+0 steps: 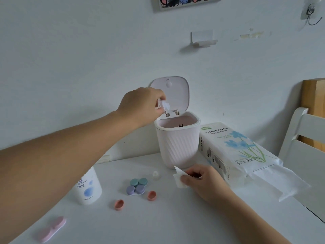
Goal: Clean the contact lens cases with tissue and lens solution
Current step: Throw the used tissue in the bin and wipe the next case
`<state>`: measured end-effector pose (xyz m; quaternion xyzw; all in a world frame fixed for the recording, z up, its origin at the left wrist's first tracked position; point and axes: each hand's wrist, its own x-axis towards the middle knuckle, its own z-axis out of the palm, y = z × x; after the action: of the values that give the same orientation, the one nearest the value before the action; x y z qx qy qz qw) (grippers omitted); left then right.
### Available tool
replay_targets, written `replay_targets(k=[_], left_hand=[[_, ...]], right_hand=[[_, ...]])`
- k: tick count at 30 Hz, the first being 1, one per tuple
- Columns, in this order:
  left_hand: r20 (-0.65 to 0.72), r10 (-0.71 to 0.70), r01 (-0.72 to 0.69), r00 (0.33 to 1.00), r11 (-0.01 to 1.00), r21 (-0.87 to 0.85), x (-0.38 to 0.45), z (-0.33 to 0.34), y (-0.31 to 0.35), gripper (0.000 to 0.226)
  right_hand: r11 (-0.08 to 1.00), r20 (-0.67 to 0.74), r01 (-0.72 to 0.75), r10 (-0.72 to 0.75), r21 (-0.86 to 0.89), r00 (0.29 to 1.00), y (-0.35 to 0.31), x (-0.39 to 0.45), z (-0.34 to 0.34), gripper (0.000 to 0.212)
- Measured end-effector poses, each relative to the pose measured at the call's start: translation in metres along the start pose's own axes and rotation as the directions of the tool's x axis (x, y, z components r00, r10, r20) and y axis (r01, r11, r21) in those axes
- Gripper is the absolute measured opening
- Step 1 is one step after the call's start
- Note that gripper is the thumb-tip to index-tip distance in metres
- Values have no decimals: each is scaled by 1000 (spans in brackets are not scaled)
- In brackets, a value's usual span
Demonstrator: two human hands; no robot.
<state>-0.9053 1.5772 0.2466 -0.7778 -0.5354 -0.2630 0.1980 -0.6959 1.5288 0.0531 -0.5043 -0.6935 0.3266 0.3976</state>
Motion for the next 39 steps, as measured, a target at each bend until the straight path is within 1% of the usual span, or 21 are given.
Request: replay_targets(k=[2,5,7,9,11,13,14,16,18,20,22,24,27,28,30,33,35,37,39], left_hand=[[-51,-140,131,989,980,-148,-14,-2,-1,16],[-78,-291,239,954,890,-389,-50,-5,2,14],[-50,-401,308,915,773,-554,-85,-3,4,12],[84,-493,405,866,593,-696,-129,4,6,14],[231,-509,487,829,454,-746,-169,14,6,15],[328,-501,538,801,362,-761,-196,23,3,16],[358,-485,545,798,326,-773,-205,25,1,17],[398,-427,535,812,271,-800,-216,27,-5,20],[429,-350,519,832,220,-826,-222,25,-7,21],[432,-311,496,847,169,-852,-224,24,-7,18],[412,-289,462,864,130,-877,-226,26,-7,21],[383,-258,419,887,100,-902,-229,28,-5,21],[355,-266,396,896,118,-910,-233,34,-2,26],[355,-282,402,891,131,-906,-233,37,-1,27],[359,-303,415,883,145,-898,-233,41,-3,28],[347,-306,408,887,166,-898,-233,46,-5,28],[335,-298,398,894,183,-899,-234,47,-5,27],[328,-289,391,899,195,-899,-235,48,-5,26],[329,-278,391,902,205,-897,-235,48,-7,26]], right_hand=[[1000,-12,-3,3,1,1000,0,1,0,9],[1000,-41,-22,21,-7,999,0,2,0,13],[999,-82,-32,31,-2,996,-2,2,0,15],[999,-126,-14,18,32,992,-6,1,-1,15],[997,-152,13,-1,78,988,-10,-1,-1,14],[986,-129,15,6,167,992,-13,-3,-1,12],[972,-93,4,18,234,996,-16,-3,-1,10],[944,-2,-22,24,330,1000,-23,-3,-1,9],[937,58,-12,-9,350,998,-35,0,1,10],[935,107,13,-54,355,993,-47,4,6,16],[935,142,28,-83,353,986,-58,9,12,20],[945,145,59,-111,321,983,-65,11,22,16],[964,77,124,-146,236,986,-63,8,40,9],[956,65,134,-156,260,986,-61,6,45,9],[925,114,117,-168,361,979,-57,1,49,13],[881,221,79,-202,466,954,-52,-5,47,33],[870,247,43,-187,492,951,-50,-6,45,43],[869,250,23,-168,494,954,-49,-7,45,41],[868,260,12,-162,497,952,-50,-8,45,33]])
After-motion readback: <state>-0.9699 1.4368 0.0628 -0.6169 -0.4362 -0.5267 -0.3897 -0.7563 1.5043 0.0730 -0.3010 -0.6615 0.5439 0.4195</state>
